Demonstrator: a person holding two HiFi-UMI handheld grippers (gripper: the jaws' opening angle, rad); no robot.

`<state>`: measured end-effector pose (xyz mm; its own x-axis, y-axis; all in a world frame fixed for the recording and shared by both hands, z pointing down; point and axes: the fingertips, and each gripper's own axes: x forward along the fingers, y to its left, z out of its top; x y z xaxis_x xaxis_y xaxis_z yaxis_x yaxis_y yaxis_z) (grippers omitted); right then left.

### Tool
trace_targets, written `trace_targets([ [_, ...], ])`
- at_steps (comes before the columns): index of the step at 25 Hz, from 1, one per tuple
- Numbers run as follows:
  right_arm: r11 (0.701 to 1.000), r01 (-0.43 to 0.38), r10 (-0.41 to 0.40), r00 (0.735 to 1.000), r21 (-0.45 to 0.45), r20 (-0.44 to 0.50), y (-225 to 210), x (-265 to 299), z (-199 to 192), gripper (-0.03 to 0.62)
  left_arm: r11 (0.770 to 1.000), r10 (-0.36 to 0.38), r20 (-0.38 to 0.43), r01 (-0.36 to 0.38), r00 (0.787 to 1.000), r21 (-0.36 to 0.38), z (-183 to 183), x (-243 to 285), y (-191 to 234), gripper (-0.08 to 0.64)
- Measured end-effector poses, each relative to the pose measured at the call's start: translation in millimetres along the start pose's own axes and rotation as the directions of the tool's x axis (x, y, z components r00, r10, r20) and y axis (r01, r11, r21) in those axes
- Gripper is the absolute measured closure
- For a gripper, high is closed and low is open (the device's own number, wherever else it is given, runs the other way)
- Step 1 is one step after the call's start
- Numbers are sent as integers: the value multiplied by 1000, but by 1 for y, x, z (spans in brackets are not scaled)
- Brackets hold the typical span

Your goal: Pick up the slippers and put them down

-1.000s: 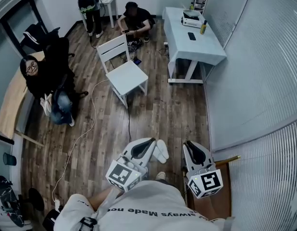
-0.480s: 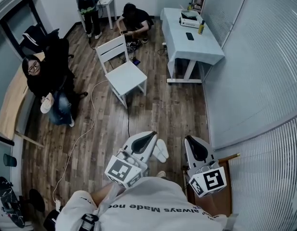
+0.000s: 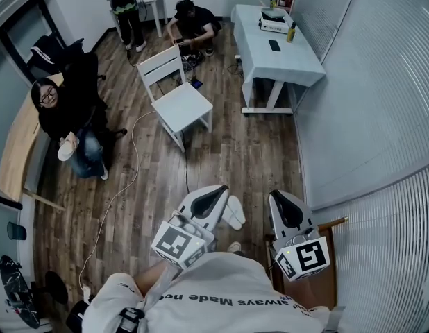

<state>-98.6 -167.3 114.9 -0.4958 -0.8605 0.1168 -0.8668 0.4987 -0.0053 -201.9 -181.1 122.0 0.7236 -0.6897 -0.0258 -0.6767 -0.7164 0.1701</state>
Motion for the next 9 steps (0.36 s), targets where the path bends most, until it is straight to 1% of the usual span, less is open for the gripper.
trace_targets([
  [9,1000,0,0,1000,-9,10,1,3,3,563,1000,-8,0,8,1000,-6,0,0,1,549],
])
